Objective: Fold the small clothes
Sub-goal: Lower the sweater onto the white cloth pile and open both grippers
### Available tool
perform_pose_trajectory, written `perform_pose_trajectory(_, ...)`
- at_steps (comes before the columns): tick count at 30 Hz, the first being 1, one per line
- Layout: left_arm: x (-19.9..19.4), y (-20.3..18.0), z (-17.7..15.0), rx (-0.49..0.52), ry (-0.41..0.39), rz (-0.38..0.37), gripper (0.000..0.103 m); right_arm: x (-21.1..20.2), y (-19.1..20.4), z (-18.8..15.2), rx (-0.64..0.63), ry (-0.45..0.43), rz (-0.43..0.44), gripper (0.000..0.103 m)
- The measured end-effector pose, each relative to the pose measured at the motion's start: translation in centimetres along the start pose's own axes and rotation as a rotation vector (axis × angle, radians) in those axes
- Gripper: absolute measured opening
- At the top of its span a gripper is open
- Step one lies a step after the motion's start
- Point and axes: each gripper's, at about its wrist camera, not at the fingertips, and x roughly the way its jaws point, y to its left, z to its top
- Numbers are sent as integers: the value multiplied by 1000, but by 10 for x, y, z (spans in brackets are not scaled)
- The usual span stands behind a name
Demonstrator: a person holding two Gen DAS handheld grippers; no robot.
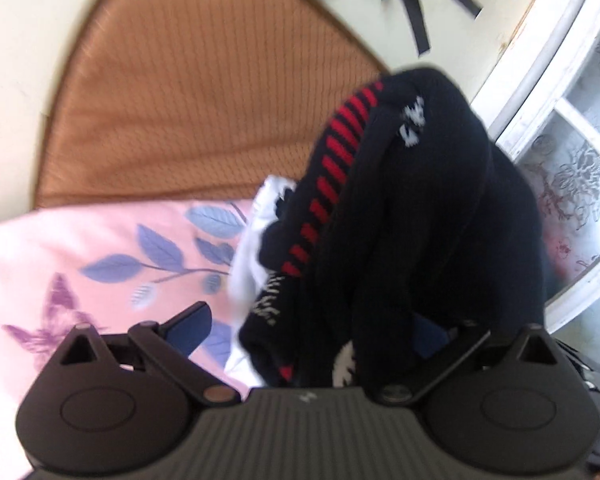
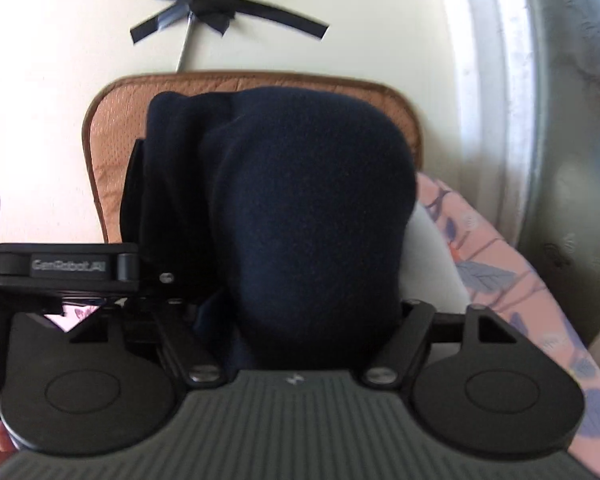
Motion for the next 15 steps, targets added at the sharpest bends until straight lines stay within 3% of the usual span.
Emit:
perform_pose_trajectory(3, -37, 7, -16, 19, -68, 21, 103, -36, 1, -12, 23, -102, -41, 88)
perform_pose_trajectory(5, -56, 10, -32, 29, -91, 56, 103, -60, 2, -31, 65, -135, -42, 88)
perform_pose_trajectory(9, -86, 19, -78, 85, -122, 151, 103, -93, 10, -73, 176, -115, 6, 89)
perform_pose_trajectory(15, -129, 33, -133, 118, -156, 255, 103, -123, 50, -128, 271, -92, 12, 89)
